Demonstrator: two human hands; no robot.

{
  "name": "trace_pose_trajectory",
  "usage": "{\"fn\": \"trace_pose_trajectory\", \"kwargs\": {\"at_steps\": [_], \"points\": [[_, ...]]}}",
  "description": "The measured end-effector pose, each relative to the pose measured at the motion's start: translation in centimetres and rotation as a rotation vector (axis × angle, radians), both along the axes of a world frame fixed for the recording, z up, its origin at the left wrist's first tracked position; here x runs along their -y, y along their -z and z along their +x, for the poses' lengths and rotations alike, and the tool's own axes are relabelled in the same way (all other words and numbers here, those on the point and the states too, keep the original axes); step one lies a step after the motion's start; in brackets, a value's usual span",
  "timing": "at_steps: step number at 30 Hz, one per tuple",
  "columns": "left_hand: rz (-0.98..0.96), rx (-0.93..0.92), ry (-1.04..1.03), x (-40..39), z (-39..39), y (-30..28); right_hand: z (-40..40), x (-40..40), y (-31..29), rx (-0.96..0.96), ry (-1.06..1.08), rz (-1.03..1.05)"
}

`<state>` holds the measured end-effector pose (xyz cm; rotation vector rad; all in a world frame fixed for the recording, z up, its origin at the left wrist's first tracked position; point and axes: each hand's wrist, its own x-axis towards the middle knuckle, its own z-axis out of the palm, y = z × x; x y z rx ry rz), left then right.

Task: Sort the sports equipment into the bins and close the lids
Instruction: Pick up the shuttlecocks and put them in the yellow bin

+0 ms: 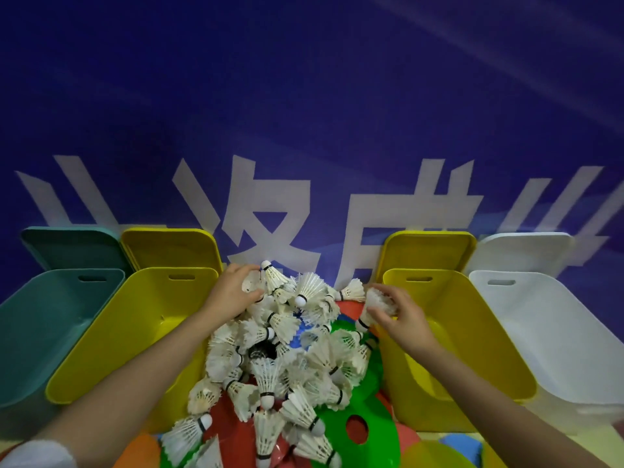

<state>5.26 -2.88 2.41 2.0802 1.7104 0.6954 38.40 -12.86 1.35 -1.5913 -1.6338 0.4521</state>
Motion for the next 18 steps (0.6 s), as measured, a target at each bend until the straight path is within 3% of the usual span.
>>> {"fn": "trace_pose_trajectory", "kwargs": {"at_steps": [8, 18], "points": [[0.063, 0.106, 0.199, 4.0, 9.7, -3.9, 13.0, 2.6, 1.0, 0.011, 0.133, -0.041], [-0.134, 0.054, 0.486, 5.6, 27.1, 0.0, 20.8, 5.8, 6.0, 0.052, 0.261, -0.13]]}}
